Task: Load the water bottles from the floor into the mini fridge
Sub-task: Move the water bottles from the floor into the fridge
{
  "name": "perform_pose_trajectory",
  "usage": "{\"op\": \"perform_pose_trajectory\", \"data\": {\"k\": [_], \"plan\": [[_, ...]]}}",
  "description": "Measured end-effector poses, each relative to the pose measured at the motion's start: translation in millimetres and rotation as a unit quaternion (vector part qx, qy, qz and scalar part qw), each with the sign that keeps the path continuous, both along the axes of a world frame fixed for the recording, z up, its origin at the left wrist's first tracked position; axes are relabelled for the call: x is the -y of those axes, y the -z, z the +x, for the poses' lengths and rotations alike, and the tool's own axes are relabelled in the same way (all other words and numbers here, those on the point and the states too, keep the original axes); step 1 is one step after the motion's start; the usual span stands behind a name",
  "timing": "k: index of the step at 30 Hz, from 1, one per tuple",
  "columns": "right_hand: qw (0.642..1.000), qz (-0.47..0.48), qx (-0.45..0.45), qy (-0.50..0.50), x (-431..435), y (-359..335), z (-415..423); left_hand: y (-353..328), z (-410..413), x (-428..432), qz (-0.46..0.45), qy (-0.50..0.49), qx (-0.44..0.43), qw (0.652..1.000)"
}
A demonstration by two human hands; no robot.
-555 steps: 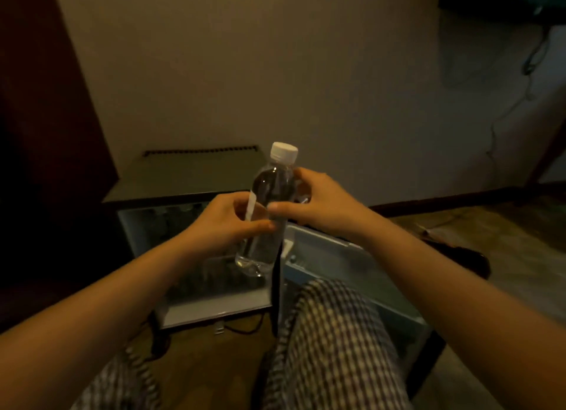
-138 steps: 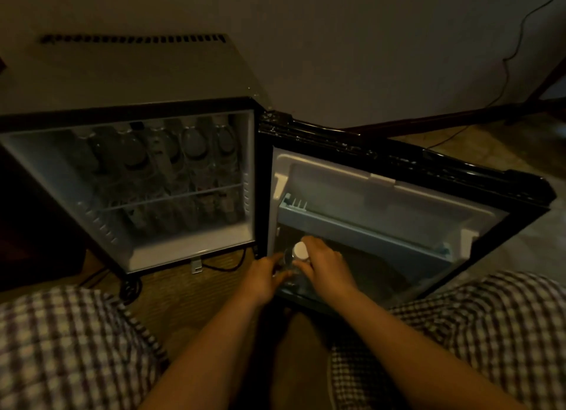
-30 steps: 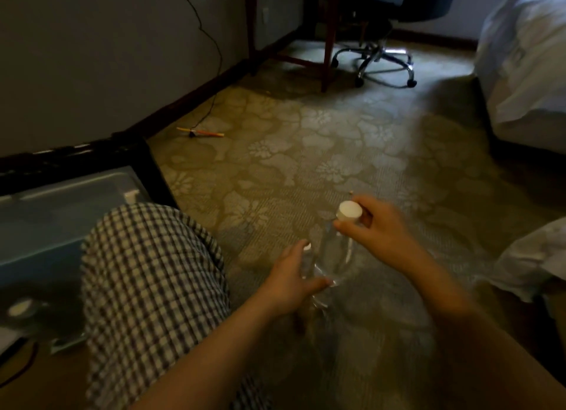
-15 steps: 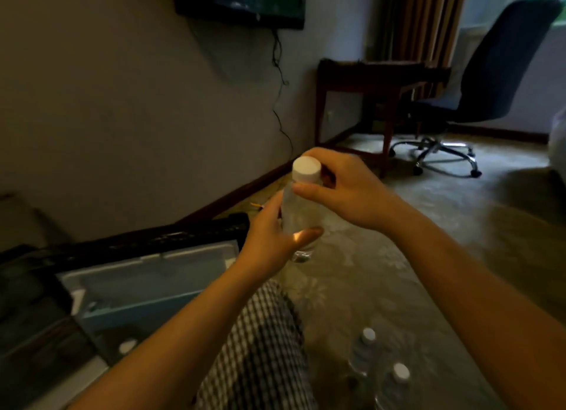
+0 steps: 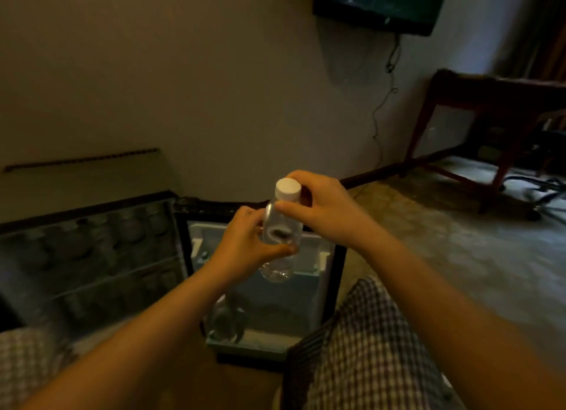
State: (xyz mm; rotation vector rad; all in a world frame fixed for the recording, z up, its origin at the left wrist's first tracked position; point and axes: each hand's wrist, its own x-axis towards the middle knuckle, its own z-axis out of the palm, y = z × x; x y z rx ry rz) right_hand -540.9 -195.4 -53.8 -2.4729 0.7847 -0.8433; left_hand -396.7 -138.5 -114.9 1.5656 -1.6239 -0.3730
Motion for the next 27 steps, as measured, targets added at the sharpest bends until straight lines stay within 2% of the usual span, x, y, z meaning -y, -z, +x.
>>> {"op": "perform_pose_trajectory", "data": {"k": [3,10,14,18,22,27], "plan": [[0.999,-0.008,-0.038,-0.001,-4.7,33.4,28.6,31.9,24.5,-10.6,0.051,-0.035,0.016,0.998],[0.988,-0.018,-0.155,-0.013,-9.1,107.2,79.5,113.1,64.1,-20.8,0.134,-0.085,-0.043,0.986],[0.983,0.009,-0.181,0.002,-4.1,155.0,95.7,160.4,78.4,-20.8,0.183,-0.109,-0.142,0.967],[0.969,0.039,-0.243,0.029,0.1,200.4,103.9,197.7,80.3,-20.3,0.255,-0.082,-0.254,0.929],[0.948,0.042,-0.313,0.031,3.4,221.3,114.6,228.2,80.9,-13.3,0.300,-0.086,-0.280,0.908],[0.928,0.044,-0.366,0.050,11.6,242.5,124.3,249.3,78.3,-5.4,0.313,-0.120,-0.314,0.888]]}}
